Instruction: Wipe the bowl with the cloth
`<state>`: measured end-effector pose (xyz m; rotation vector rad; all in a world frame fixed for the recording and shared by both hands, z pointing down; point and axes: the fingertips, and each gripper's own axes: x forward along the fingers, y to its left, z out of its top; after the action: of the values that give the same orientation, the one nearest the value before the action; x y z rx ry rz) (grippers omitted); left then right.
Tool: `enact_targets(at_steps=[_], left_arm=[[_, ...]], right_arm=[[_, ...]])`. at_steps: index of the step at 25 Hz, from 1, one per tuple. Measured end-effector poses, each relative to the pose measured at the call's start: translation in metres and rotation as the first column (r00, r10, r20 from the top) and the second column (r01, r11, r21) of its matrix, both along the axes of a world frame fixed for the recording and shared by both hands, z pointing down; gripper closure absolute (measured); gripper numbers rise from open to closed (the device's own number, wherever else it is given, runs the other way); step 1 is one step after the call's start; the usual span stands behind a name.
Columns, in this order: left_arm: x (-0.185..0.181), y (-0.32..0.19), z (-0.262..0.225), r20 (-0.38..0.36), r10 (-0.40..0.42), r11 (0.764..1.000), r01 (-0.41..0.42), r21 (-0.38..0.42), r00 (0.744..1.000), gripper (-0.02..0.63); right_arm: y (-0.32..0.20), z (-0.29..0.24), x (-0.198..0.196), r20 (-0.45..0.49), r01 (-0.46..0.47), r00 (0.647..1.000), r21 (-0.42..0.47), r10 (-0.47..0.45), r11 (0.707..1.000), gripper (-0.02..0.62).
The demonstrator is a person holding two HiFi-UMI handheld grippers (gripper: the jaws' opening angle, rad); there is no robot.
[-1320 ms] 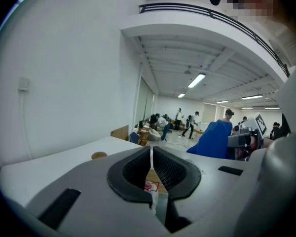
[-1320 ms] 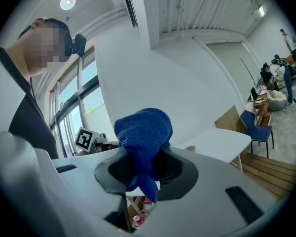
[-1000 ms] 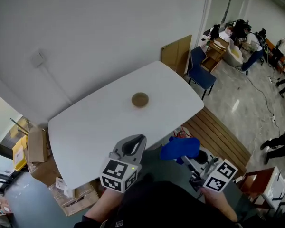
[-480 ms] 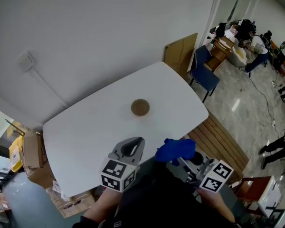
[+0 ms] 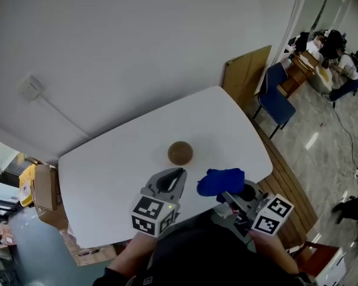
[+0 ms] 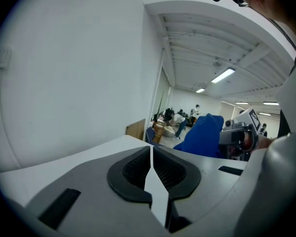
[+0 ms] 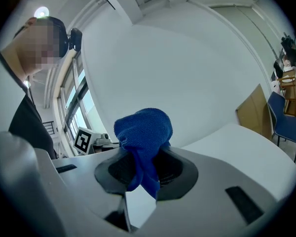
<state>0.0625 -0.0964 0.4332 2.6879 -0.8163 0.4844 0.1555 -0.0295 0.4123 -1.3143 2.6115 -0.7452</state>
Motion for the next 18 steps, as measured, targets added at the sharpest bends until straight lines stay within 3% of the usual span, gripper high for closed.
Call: enact_targets(at_steps=[9,14,18], left_arm=[[-0.006,-0.049,0.043,0.05,-0.137,0.983,0.142,-0.119,0.989,0.578],[-0.025,-0.077,0.087,0.085,-0.148,0.969,0.161,-0.188,0.985,0.578],[-0.025,-0.097,0.123,0.118,-0.161,0.967,0.18,-0.181,0.98,0.574]], right_arm=[[-0.06,0.035,0.001,0.03,0.137,0.99,-0.109,-0.134,0.985,0.515],[-0.103,0.06,-0.017,-0.014,0.138,0.99,-0.157,-0.142,0.978,0.515],[-0.124,0.074,-0.03,0.027,0.128,0.992,-0.199,-0.125,0.971,0.515]])
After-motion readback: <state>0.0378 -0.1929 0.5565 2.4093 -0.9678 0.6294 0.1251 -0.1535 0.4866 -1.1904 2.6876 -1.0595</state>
